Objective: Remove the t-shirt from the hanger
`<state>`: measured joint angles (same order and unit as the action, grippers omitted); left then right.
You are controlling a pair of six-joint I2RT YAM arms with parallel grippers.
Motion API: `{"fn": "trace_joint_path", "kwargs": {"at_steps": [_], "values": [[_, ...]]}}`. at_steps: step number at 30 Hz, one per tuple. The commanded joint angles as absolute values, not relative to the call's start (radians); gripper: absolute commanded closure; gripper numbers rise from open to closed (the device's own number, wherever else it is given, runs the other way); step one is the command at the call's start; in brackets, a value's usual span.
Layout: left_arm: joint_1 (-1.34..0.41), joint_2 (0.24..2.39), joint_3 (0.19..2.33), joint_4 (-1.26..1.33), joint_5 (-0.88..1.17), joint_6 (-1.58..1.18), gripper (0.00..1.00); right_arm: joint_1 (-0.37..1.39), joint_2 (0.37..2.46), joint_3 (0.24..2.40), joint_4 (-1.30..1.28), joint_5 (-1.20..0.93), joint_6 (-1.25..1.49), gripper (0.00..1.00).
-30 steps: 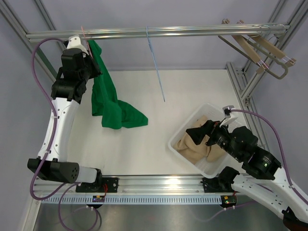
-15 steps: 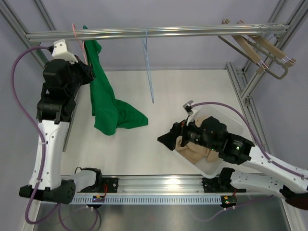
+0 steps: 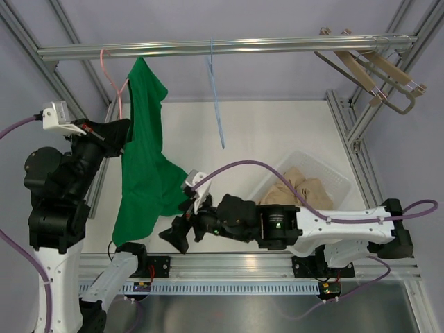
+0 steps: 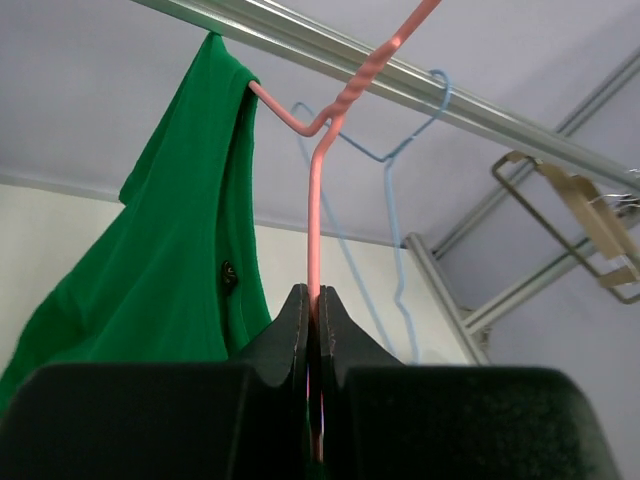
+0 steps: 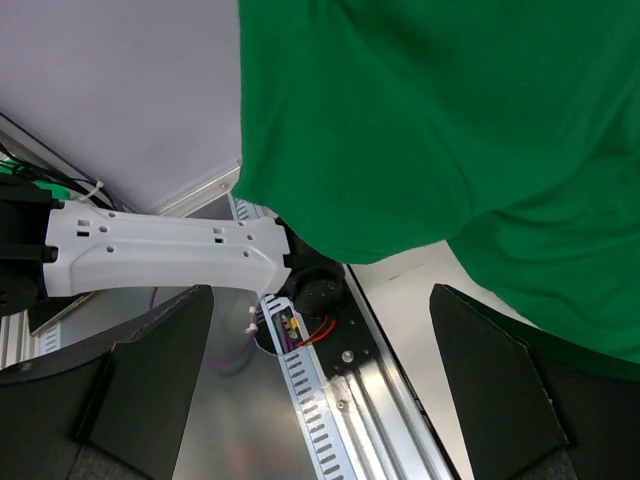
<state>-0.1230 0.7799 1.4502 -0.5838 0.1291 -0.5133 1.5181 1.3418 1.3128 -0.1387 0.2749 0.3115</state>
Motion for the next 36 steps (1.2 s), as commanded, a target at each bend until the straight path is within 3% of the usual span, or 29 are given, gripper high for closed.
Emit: {"fn": "trace_joint_path", "kwargs": {"at_steps": [1, 7, 15, 16, 17, 19, 20, 24, 28, 36], "values": [[-0.120, 0.730, 1.390, -0.413, 0.212, -0.644, 1.00, 1.574, 1.417, 1.409, -0.031, 0.390, 0.268, 0.00], [-0.120, 0.631, 1.336, -0.384, 0.201, -0.732, 1.00, 1.612, 1.649, 1.587, -0.047, 0.411, 0.242, 0.00], [-0.120, 0.578, 1.318, -0.383, 0.247, -0.761, 1.00, 1.623, 1.749, 1.660, 0.032, 0.557, 0.215, 0.01], [-0.120, 0.565, 1.313, -0.380, 0.248, -0.775, 1.00, 1.624, 1.749, 1.657, 0.047, 0.593, 0.213, 0.04], [-0.120, 0.555, 1.305, -0.376, 0.256, -0.782, 1.00, 1.628, 1.750, 1.652, 0.060, 0.612, 0.210, 0.19], [-0.120, 0.529, 1.278, -0.356, 0.279, -0.820, 1.00, 1.646, 1.755, 1.641, 0.098, 0.671, 0.177, 0.32], [-0.118, 0.522, 1.267, -0.350, 0.288, -0.833, 1.00, 1.655, 1.759, 1.641, 0.110, 0.699, 0.163, 0.54], [-0.120, 0.495, 1.262, -0.348, 0.290, -0.825, 1.00, 1.696, 1.766, 1.661, 0.106, 0.660, 0.111, 1.00], [-0.120, 0.515, 1.281, -0.318, 0.265, -0.792, 1.00, 1.781, 1.705, 1.669, -0.104, 0.375, 0.162, 1.00], [-0.120, 0.623, 1.385, -0.166, 0.313, -0.865, 1.00, 1.884, 1.530, 1.427, -0.238, 0.262, 0.239, 1.00]]}}
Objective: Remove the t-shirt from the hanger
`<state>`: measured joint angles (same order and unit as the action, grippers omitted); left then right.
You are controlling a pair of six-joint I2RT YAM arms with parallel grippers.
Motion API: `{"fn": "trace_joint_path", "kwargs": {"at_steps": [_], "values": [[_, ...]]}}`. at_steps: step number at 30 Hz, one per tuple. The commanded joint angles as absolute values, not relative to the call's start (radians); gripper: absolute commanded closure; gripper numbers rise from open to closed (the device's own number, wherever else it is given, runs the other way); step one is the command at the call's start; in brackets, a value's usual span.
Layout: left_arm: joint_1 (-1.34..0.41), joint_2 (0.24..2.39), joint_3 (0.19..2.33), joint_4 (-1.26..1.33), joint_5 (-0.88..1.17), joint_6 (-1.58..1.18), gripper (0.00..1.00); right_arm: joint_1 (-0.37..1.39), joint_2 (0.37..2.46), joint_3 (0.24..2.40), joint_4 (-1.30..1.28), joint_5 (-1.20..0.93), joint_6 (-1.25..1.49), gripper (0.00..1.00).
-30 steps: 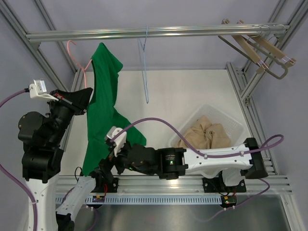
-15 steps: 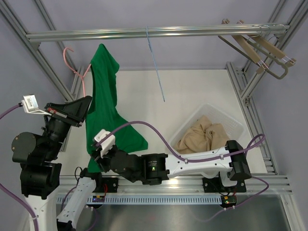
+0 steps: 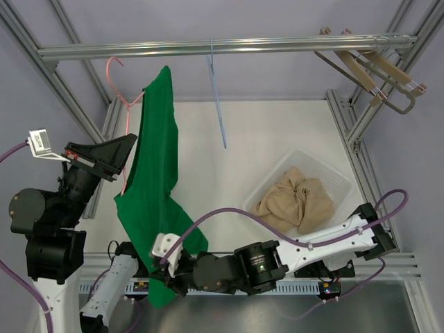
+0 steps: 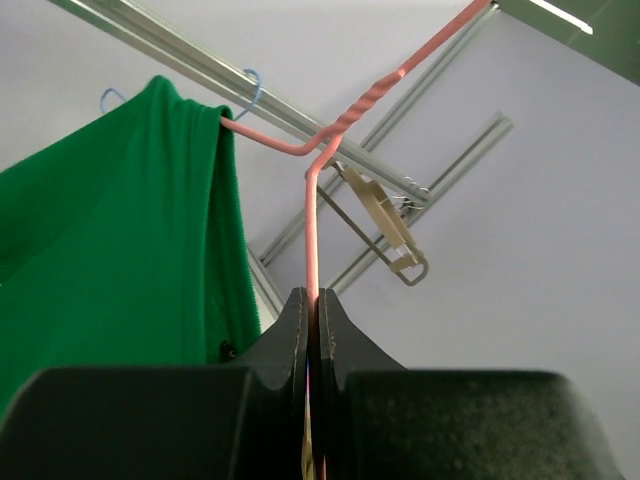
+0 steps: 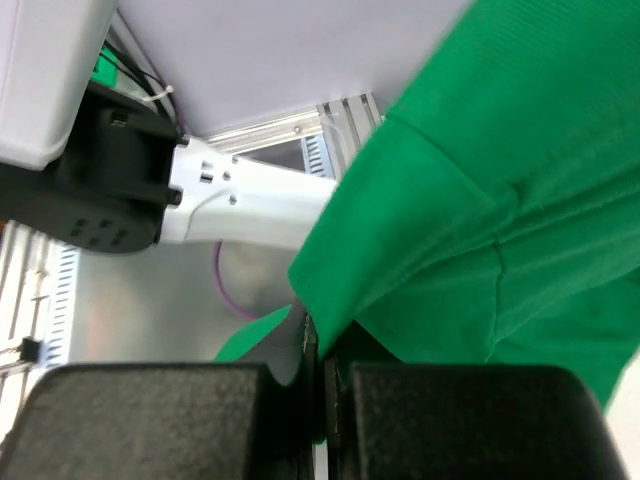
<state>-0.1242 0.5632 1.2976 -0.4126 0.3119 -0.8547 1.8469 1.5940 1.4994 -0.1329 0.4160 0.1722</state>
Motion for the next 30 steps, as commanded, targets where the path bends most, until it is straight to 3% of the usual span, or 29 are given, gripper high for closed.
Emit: {"fn": "trace_joint_path", "kwargs": {"at_steps": [1, 9, 13, 19, 24, 27, 30], "values": [[-0.120, 0.626, 1.405, -0.169, 0.328, -0.876, 1.00, 1.881, 1.523, 1.405, -0.245, 0.291, 0.262, 1.00], [-0.120, 0.540, 1.581, -0.228, 0.402, -0.884, 1.00, 1.769, 1.369, 1.235, -0.305, 0.414, 0.339, 1.00], [-0.138, 0.506, 1.620, -0.264, 0.283, -0.805, 1.00, 1.752, 1.339, 1.261, -0.371, 0.429, 0.330, 1.00], [-0.172, 0.534, 1.597, -0.221, 0.321, -0.816, 1.00, 1.747, 1.306, 1.345, -0.479, 0.577, 0.287, 1.00], [-0.196, 0.528, 1.592, -0.223, 0.141, -0.680, 1.00, 1.784, 1.363, 1.394, -0.452, 0.242, 0.248, 1.00], [-0.195, 0.552, 1.533, -0.181, 0.169, -0.716, 1.00, 1.845, 1.484, 1.483, -0.486, 0.256, 0.297, 1.00], [-0.195, 0.529, 1.308, -0.054, 0.099, -0.741, 1.00, 1.873, 1.561, 1.604, -0.486, 0.253, 0.301, 1.00]]}}
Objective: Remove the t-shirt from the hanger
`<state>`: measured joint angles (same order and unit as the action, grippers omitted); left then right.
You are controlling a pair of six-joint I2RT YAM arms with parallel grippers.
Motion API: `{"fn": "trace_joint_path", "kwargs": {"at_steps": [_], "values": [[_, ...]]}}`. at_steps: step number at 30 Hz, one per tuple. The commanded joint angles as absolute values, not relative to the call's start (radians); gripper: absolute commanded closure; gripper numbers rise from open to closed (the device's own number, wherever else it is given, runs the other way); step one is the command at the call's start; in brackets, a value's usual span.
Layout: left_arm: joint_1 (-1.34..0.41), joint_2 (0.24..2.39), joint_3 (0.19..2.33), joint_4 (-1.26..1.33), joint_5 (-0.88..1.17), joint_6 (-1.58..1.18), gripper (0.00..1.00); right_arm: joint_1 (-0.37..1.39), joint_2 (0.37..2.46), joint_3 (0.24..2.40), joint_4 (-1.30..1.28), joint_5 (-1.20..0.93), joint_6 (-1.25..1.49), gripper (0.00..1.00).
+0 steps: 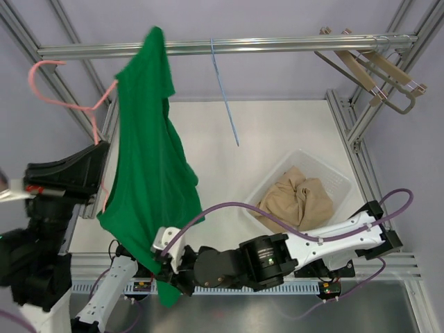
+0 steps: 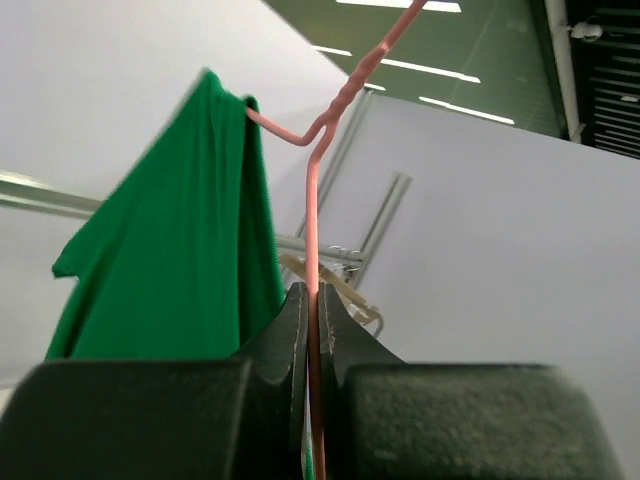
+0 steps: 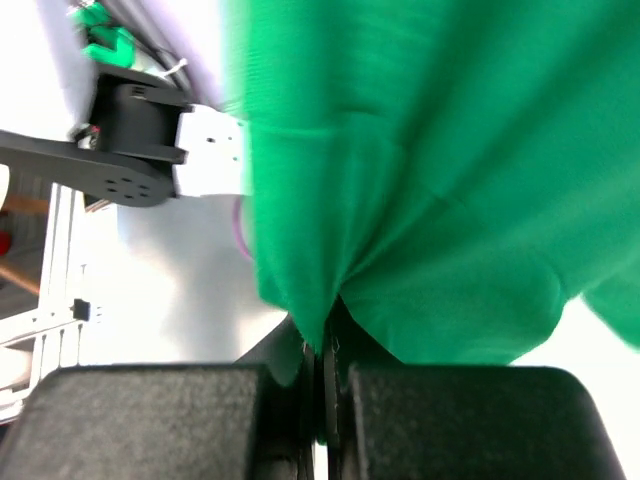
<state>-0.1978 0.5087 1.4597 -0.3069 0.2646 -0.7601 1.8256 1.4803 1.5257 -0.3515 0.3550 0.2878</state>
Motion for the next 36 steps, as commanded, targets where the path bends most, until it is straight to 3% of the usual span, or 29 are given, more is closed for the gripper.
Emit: {"fn": "trace_joint_path", "kwargs": {"at_steps": [1, 4, 8, 16, 21, 26, 29, 36], "values": [[-0.196, 0.519, 1.252, -0.020, 0.063, -0.735, 1.00, 1.882, 1.583, 1.650, -0.500, 0.253, 0.295, 1.00], [-0.196, 0.535, 1.123, 0.084, -0.052, -0.697, 1.00, 1.933, 1.681, 1.857, -0.619, 0.285, 0.276, 1.00], [-0.196, 0.633, 1.137, 0.155, -0.104, -0.664, 1.00, 1.959, 1.807, 2.052, -0.791, 0.343, 0.299, 1.00], [-0.196, 0.686, 1.267, 0.164, -0.127, -0.709, 1.00, 1.930, 1.810, 1.942, -0.808, 0.385, 0.403, 1.00], [-0.195, 0.643, 1.298, 0.060, -0.273, -0.675, 1.00, 1.911, 1.581, 1.539, -0.643, 0.428, 0.555, 1.00], [-0.196, 0.641, 1.348, 0.046, -0.082, -0.693, 1.00, 1.899, 1.450, 1.390, -0.741, 0.567, 0.663, 1.00], [-0.196, 0.542, 1.289, 0.003, 0.056, -0.744, 1.00, 1.841, 1.346, 1.370, -0.706, 0.609, 0.569, 1.00], [-0.196, 0.295, 1.226, -0.182, 0.133, -0.753, 1.00, 1.597, 1.209, 1.483, -0.565, 0.705, 0.141, 1.00]]}}
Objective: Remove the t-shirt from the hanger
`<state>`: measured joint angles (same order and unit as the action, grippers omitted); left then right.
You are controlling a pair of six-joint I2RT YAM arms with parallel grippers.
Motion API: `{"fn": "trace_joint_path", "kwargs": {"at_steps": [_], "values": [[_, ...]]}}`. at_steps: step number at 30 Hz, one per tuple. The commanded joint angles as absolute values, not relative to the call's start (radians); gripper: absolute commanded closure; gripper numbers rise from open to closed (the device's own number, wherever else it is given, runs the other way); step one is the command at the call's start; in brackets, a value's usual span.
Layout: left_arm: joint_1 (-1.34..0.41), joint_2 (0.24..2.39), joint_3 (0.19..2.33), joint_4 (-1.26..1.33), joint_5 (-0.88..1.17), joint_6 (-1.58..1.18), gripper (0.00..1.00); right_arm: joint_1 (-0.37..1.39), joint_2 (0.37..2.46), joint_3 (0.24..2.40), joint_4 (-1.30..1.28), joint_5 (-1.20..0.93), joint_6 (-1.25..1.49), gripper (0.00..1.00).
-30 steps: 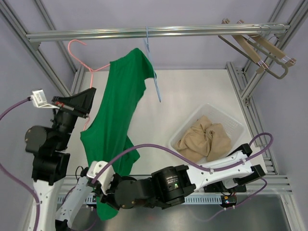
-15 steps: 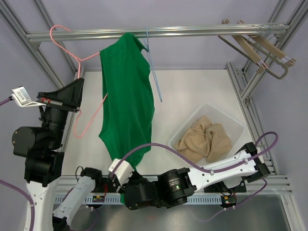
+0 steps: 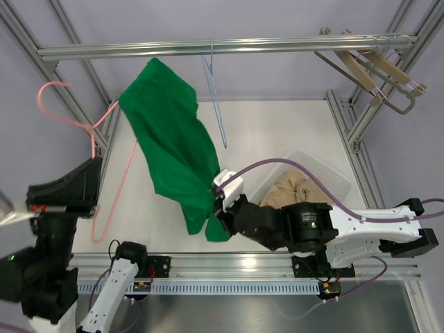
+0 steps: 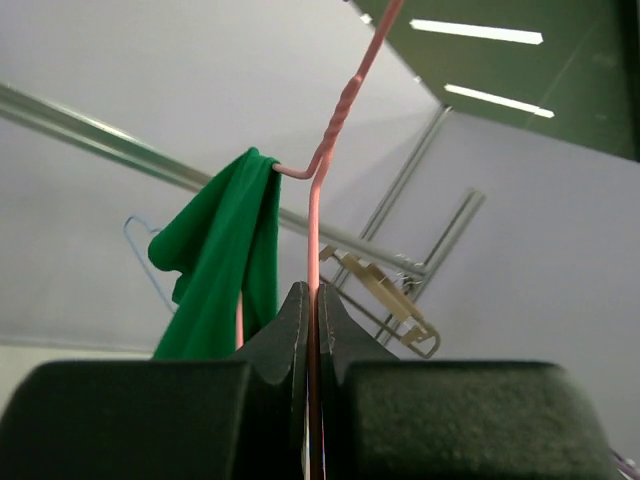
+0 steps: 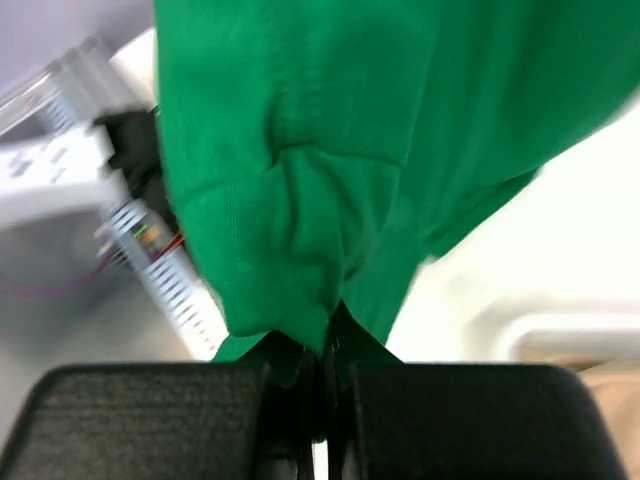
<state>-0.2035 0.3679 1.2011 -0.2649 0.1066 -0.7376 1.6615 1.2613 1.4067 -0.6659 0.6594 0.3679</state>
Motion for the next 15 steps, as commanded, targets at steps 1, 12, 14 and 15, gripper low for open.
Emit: {"fn": "trace_joint_path", "kwargs": {"at_steps": [1, 12, 14, 15], "values": [[-0.195, 0.279, 1.229, -0.198, 0.146, -0.756, 1.00, 1.567, 1.198, 1.499, -0.537, 0.695, 0.093, 1.00], [-0.221, 0.183, 1.261, -0.221, 0.399, -0.847, 1.00, 1.277, 1.256, 1.671, -0.210, 0.349, -0.267, 1.00], [-0.230, 0.184, 1.275, -0.218, 0.420, -0.844, 1.00, 1.249, 1.246, 1.637, -0.154, 0.266, -0.261, 1.00], [-0.235, 0.183, 1.279, -0.218, 0.426, -0.844, 1.00, 1.235, 1.244, 1.625, -0.138, 0.238, -0.253, 1.00]]}}
